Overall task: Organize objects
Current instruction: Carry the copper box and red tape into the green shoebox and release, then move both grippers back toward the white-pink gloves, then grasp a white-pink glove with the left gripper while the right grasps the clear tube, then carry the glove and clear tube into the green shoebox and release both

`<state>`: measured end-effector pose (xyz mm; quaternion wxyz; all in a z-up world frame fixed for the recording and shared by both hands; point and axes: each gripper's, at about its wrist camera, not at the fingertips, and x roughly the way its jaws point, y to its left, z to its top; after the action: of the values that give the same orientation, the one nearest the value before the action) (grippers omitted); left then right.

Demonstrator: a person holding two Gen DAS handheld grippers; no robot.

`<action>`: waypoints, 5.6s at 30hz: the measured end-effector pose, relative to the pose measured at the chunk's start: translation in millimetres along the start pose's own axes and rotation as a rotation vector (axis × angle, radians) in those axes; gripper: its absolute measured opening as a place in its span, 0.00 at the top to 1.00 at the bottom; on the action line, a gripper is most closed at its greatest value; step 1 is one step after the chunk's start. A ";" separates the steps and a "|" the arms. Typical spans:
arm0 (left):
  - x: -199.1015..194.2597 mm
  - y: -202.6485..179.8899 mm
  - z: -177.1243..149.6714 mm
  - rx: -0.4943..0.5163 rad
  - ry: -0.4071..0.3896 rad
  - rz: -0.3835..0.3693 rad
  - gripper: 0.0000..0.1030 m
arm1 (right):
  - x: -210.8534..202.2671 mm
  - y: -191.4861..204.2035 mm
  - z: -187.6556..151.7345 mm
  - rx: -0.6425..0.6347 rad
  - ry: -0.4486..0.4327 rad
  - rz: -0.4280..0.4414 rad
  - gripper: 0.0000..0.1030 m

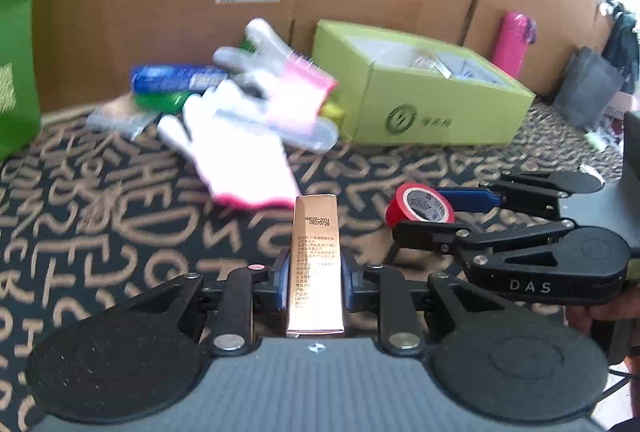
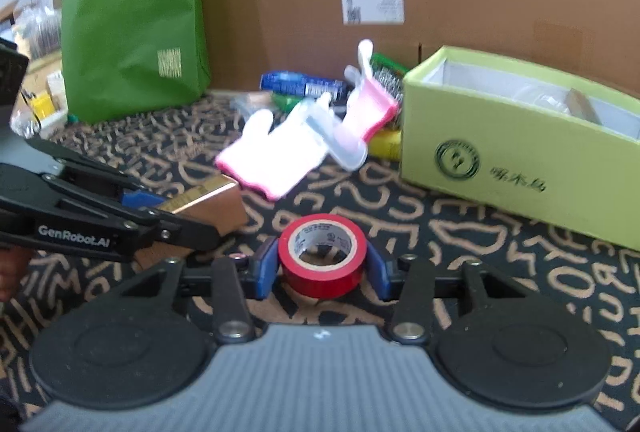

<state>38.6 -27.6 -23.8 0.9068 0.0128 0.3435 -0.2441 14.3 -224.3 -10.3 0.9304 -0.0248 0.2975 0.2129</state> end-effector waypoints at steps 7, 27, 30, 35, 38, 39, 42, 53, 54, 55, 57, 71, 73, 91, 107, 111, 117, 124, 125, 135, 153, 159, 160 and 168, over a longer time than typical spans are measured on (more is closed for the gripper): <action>-9.7 -31.2 50.4 0.058 -0.132 -0.095 0.76 | -47.8 -32.6 36.4 -0.016 -0.159 -0.120 0.55; 130.7 -82.7 161.1 0.056 -0.124 -0.071 0.76 | 10.5 -153.9 78.2 0.168 -0.169 -0.336 0.55; 141.0 -80.1 160.3 0.053 -0.110 -0.065 0.76 | 15.5 -163.8 73.5 0.193 -0.152 -0.321 0.55; 142.5 -77.5 160.6 0.038 -0.148 -0.070 0.65 | 26.0 -160.6 67.8 0.201 -0.129 -0.298 0.40; 131.5 -70.9 161.2 -0.035 -0.171 -0.102 0.17 | 14.0 -154.5 69.1 0.189 -0.152 -0.333 0.28; 122.0 -68.1 159.5 -0.061 -0.206 -0.107 0.17 | 4.5 -150.2 69.9 0.184 -0.175 -0.352 0.25; 87.2 -61.4 151.2 -0.095 -0.271 -0.123 0.16 | -29.8 -130.1 70.8 0.152 -0.289 -0.403 0.04; 5.1 -24.7 75.5 -0.139 -0.315 0.041 0.07 | -69.3 -54.8 35.5 0.071 -0.433 -0.340 0.00; 4.9 -22.1 68.0 -0.145 -0.309 0.061 0.07 | -65.5 -50.1 31.5 0.073 -0.423 -0.330 0.00; 4.9 -18.8 61.3 -0.152 -0.300 0.077 0.07 | -61.4 -45.6 27.2 0.077 -0.408 -0.317 0.00; 5.2 -10.8 48.0 -0.170 -0.278 0.101 0.08 | -54.7 -39.3 17.4 0.089 -0.386 -0.283 0.00; 50.6 44.1 27.3 -0.237 -0.129 0.174 0.18 | -18.6 -14.9 -6.0 0.106 -0.235 -0.202 0.00; 61.3 46.7 33.2 -0.207 -0.087 0.163 0.44 | -18.1 -15.6 -5.7 0.109 -0.230 -0.201 0.00; -25.9 70.4 -20.0 -0.147 -0.047 0.169 0.93 | 86.4 25.0 39.6 -0.135 -0.007 0.067 0.45; -33.0 77.5 -29.3 -0.155 -0.031 0.175 0.93 | 79.2 32.7 24.6 -0.080 0.039 0.052 0.74; -29.1 81.5 -26.5 -0.173 -0.041 0.183 0.79 | 48.6 1.4 -2.0 -0.001 0.067 -0.007 0.74; 0.2 83.6 -3.7 -0.170 -0.052 0.173 0.35 | 22.0 -6.8 -17.2 0.029 0.061 -0.053 0.74; 41.6 49.7 17.4 0.023 -0.035 0.203 0.33 | 27.8 1.3 -15.7 0.031 0.056 -0.052 0.63; 43.5 43.3 16.6 0.065 -0.034 0.203 0.33 | 28.0 1.1 -15.5 0.031 0.056 -0.048 0.62; 35.0 26.3 7.6 0.185 -0.035 0.199 0.50 | 40.0 3.8 -6.6 -0.004 0.066 -0.054 0.61; -5.2 28.6 26.7 -0.019 -0.099 0.090 0.91 | 11.8 -3.9 -0.5 0.048 -0.010 -0.030 0.74; -25.3 10.0 62.9 -0.037 -0.213 -0.040 0.91 | -23.5 -20.5 20.6 0.056 -0.123 -0.068 0.74; -25.3 6.6 70.4 -0.049 -0.227 -0.069 0.91 | -30.4 -25.7 25.4 0.055 -0.143 -0.085 0.74; 7.2 -31.3 140.7 -0.129 -0.281 -0.221 0.91 | -59.5 -75.4 60.6 0.014 -0.239 -0.276 0.74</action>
<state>116.0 -85.1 83.7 0.9124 -0.1174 0.2277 -0.3192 34.6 -305.0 67.0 0.9797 -0.0337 0.1798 0.0824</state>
